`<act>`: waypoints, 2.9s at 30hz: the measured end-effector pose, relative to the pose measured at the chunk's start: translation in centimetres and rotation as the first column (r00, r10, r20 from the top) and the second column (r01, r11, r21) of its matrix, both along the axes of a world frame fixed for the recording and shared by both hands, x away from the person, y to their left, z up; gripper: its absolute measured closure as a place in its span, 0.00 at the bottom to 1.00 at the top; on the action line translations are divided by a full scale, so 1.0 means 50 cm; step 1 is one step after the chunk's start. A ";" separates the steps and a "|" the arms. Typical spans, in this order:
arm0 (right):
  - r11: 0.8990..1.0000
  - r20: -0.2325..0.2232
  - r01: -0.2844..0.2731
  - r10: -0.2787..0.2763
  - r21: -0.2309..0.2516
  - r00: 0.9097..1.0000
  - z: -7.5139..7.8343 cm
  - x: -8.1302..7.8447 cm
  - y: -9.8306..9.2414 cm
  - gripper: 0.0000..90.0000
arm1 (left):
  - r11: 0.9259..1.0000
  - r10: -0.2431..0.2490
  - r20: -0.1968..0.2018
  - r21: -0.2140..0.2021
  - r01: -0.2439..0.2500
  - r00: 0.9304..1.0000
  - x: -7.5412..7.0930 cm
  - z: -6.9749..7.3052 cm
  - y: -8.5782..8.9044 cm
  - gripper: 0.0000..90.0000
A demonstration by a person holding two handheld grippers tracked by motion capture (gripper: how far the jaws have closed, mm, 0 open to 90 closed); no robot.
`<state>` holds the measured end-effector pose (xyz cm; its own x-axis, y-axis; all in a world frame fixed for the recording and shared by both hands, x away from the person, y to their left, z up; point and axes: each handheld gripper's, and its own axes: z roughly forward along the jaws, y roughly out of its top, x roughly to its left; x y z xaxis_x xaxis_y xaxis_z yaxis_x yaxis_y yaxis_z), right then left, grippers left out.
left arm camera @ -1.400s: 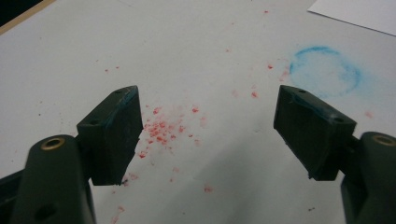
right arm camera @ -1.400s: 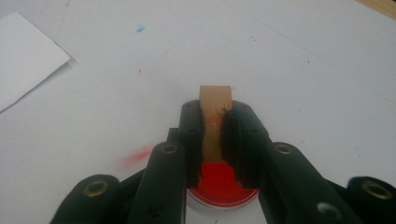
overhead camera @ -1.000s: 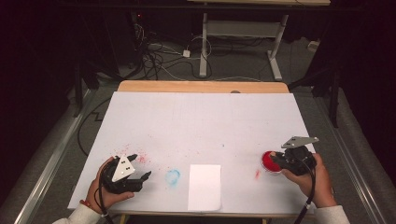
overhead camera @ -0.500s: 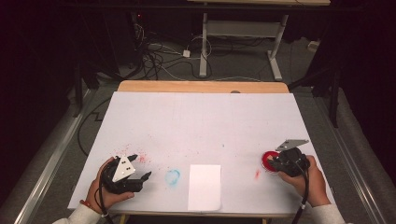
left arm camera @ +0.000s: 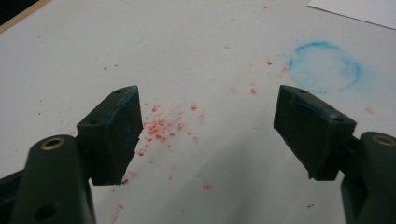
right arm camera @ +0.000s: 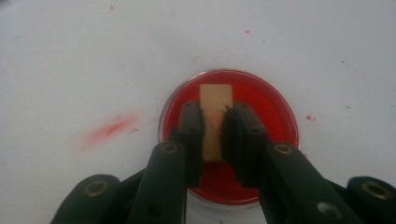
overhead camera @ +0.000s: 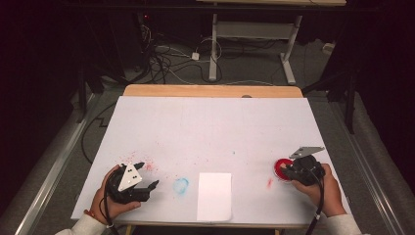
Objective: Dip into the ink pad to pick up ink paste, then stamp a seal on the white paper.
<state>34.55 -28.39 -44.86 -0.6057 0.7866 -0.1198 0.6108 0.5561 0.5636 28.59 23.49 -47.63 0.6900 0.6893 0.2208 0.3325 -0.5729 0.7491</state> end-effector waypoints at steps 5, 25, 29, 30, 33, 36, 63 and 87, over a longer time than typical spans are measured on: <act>1.000 0.003 0.010 -0.010 0.000 1.000 -0.001 -0.002 0.001 0.85 | 1.000 0.000 -0.002 -0.004 0.000 1.000 0.000 0.000 0.000 0.25; 1.000 -0.002 -0.007 0.007 -0.028 1.000 0.001 0.001 0.006 0.85 | 1.000 -0.005 -0.013 -0.004 0.005 1.000 0.002 -0.005 0.002 0.26; 1.000 0.004 -0.011 0.011 -0.015 1.000 0.001 0.000 0.002 0.85 | 1.000 -0.003 -0.012 -0.012 0.003 1.000 0.005 -0.004 0.004 0.26; 1.000 0.006 -0.012 0.012 -0.009 1.000 0.001 0.000 0.001 0.85 | 1.000 -0.004 -0.013 -0.012 0.004 1.000 0.006 -0.004 0.004 0.26; 1.000 0.013 -0.019 0.019 0.001 1.000 0.005 -0.001 -0.004 0.85 | 1.000 -0.007 -0.017 -0.006 0.006 1.000 0.007 -0.006 0.004 0.26; 0.999 0.040 -0.013 0.012 0.039 0.999 0.025 -0.005 -0.010 0.85 | 1.000 -0.008 -0.016 -0.011 0.008 1.000 0.004 -0.005 0.004 0.26; 0.986 0.234 -0.096 0.063 0.133 0.970 0.128 -0.048 0.007 0.85 | 1.000 -0.003 -0.034 -0.008 0.003 0.999 0.003 -0.011 0.009 0.26; 0.942 0.251 -0.315 0.278 0.117 0.927 0.132 -0.095 0.170 0.85 | 1.000 -0.016 -0.022 0.021 0.016 1.000 -0.004 -0.008 0.000 0.26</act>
<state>29.80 -19.90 -38.28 -0.7846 0.5949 -0.1747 0.2767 0.5882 0.7599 28.36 23.47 -48.02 0.7056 0.6735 0.2203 0.3393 -0.5941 0.7294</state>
